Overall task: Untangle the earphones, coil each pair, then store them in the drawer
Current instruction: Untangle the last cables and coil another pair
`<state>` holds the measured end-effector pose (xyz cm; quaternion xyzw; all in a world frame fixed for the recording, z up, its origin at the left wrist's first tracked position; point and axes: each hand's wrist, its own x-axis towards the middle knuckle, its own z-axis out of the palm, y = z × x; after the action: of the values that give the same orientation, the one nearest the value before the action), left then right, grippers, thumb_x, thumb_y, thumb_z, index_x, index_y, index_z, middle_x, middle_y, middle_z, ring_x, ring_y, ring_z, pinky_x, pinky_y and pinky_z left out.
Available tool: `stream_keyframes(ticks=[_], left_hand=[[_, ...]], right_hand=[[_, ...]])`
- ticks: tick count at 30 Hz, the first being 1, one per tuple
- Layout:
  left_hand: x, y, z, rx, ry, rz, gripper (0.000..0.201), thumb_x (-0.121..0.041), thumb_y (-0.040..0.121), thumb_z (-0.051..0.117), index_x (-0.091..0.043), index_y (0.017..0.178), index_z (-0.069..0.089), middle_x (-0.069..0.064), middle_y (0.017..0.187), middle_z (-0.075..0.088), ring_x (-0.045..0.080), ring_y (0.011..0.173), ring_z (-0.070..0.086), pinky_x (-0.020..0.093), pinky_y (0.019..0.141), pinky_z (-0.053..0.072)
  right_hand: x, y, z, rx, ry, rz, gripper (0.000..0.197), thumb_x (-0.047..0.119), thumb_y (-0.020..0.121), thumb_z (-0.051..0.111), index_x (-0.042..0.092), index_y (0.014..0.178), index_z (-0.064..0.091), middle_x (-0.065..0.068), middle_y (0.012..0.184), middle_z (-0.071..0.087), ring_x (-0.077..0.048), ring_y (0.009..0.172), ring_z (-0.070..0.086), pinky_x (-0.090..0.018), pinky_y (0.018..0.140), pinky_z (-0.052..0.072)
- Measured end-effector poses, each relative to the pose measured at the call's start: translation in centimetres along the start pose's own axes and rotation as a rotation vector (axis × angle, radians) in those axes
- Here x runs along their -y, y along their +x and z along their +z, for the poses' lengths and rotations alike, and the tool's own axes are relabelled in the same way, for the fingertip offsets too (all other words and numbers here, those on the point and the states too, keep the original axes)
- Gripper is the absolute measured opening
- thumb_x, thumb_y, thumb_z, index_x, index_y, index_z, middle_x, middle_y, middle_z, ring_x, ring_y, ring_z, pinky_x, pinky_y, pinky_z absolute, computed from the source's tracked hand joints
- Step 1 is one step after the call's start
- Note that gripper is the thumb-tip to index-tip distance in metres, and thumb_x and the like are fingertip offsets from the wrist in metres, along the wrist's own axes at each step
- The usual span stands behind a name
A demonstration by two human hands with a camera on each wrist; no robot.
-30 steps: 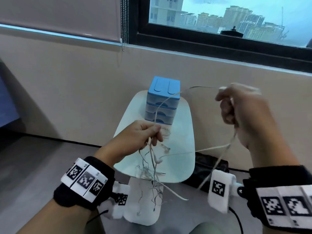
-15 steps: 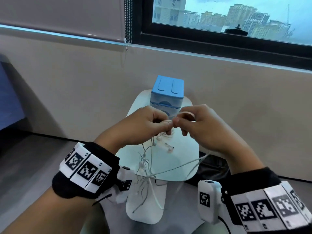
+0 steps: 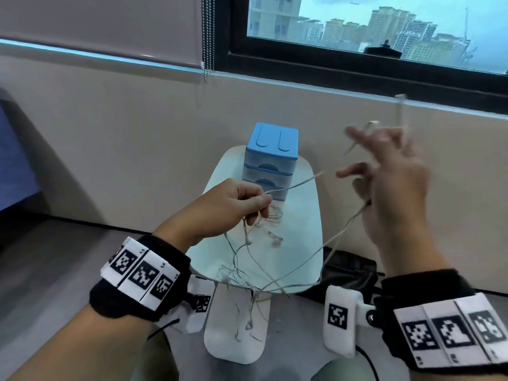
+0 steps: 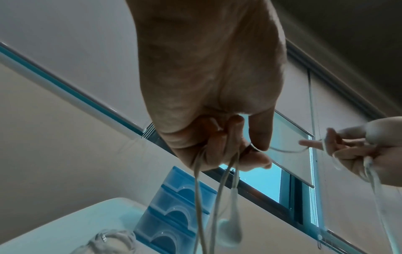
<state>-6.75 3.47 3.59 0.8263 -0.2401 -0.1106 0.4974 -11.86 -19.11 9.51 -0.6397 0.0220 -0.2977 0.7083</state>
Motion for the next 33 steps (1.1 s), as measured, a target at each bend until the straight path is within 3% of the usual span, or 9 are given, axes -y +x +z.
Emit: stream_keyframes(ticks=[3, 5, 7, 10, 13, 17, 23, 27, 33], left_hand=[[-1.2, 0.3, 0.3, 0.012, 0.026, 0.062, 0.034, -0.037, 0.104, 0.058, -0.015, 0.084, 0.074, -0.004, 0.063, 0.054, 0.008, 0.059, 0.046, 0.021, 0.06, 0.037], [-1.8, 0.4, 0.3, 0.039, 0.027, 0.105, 0.032, -0.036, 0.103, 0.06, -0.015, 0.084, 0.075, -0.001, 0.066, 0.056, 0.013, 0.064, 0.047, 0.03, 0.065, 0.039], [-1.8, 0.4, 0.0, 0.04, 0.032, 0.109, 0.03, -0.032, 0.102, 0.063, -0.01, 0.084, 0.074, -0.006, 0.064, 0.057, 0.01, 0.063, 0.048, 0.025, 0.064, 0.039], [-0.8, 0.2, -0.5, 0.027, 0.065, 0.086, 0.025, -0.03, 0.098, 0.069, -0.01, 0.082, 0.072, -0.01, 0.064, 0.062, 0.004, 0.061, 0.052, 0.016, 0.061, 0.039], [0.5, -0.3, -0.3, 0.079, 0.03, 0.026, 0.026, -0.03, 0.097, 0.07, -0.006, 0.085, 0.07, -0.002, 0.073, 0.07, 0.007, 0.058, 0.047, 0.017, 0.054, 0.035], [1.7, -0.5, 0.7, 0.167, -0.037, -0.034, 0.028, -0.028, 0.098, 0.069, -0.005, 0.083, 0.066, 0.002, 0.08, 0.073, 0.019, 0.063, 0.037, 0.026, 0.051, 0.027], [2.8, -0.8, 1.0, 0.149, 0.012, -0.102, 0.03, -0.032, 0.101, 0.064, -0.007, 0.086, 0.068, 0.005, 0.081, 0.07, 0.0, 0.05, 0.042, 0.019, 0.051, 0.032], [2.1, -0.8, 0.7, 0.053, -0.012, -0.068, 0.033, -0.035, 0.103, 0.06, -0.011, 0.082, 0.071, 0.0, 0.067, 0.059, 0.004, 0.051, 0.038, 0.021, 0.051, 0.031], [-0.5, -0.5, 0.1, -0.02, 0.014, 0.052, 0.033, -0.033, 0.104, 0.059, -0.009, 0.086, 0.074, -0.005, 0.06, 0.056, 0.0, 0.048, 0.042, 0.01, 0.05, 0.034]], right_hand=[[-1.4, -1.3, 1.6, 0.378, -0.155, 0.099, 0.008, 0.006, 0.1, 0.059, 0.004, 0.099, 0.052, -0.032, 0.123, 0.061, -0.015, 0.056, 0.062, -0.015, 0.038, 0.039], [-2.6, -1.6, 2.1, 0.604, -0.357, 0.114, 0.01, 0.007, 0.101, 0.059, 0.0, 0.108, 0.057, -0.025, 0.104, 0.067, -0.021, 0.058, 0.065, -0.02, 0.043, 0.046], [-3.6, -1.4, 1.8, 0.693, -0.579, 0.029, 0.012, 0.016, 0.101, 0.061, 0.007, 0.096, 0.066, -0.01, 0.076, 0.068, -0.026, 0.058, 0.061, -0.031, 0.05, 0.046], [-3.6, -0.4, 0.8, 0.475, -0.56, -0.037, 0.027, 0.017, 0.1, 0.063, 0.012, 0.074, 0.063, 0.0, 0.055, 0.049, -0.014, 0.05, 0.042, -0.03, 0.051, 0.036], [-2.2, 0.7, -0.1, 0.161, -0.224, -0.003, 0.029, 0.017, 0.101, 0.06, 0.018, 0.072, 0.059, 0.005, 0.052, 0.045, -0.008, 0.044, 0.038, -0.019, 0.041, 0.03], [-0.1, 1.4, -1.1, -0.137, 0.078, -0.042, 0.025, 0.021, 0.106, 0.051, 0.022, 0.082, 0.055, 0.005, 0.062, 0.051, -0.007, 0.049, 0.047, -0.02, 0.041, 0.031], [0.1, 2.5, -3.8, -0.352, 0.181, -0.149, 0.026, 0.021, 0.106, 0.043, 0.021, 0.08, 0.047, 0.002, 0.056, 0.041, -0.011, 0.044, 0.033, -0.019, 0.046, 0.021], [-0.6, 1.6, -4.1, -0.266, 0.036, -0.074, 0.026, 0.02, 0.101, 0.052, 0.021, 0.076, 0.056, 0.007, 0.05, 0.039, -0.009, 0.042, 0.03, -0.02, 0.044, 0.02], [-2.8, -0.5, -2.3, 0.222, -0.321, 0.022, 0.022, 0.019, 0.101, 0.059, 0.004, 0.089, 0.068, 0.011, 0.049, 0.039, -0.003, 0.04, 0.027, -0.015, 0.04, 0.024]])
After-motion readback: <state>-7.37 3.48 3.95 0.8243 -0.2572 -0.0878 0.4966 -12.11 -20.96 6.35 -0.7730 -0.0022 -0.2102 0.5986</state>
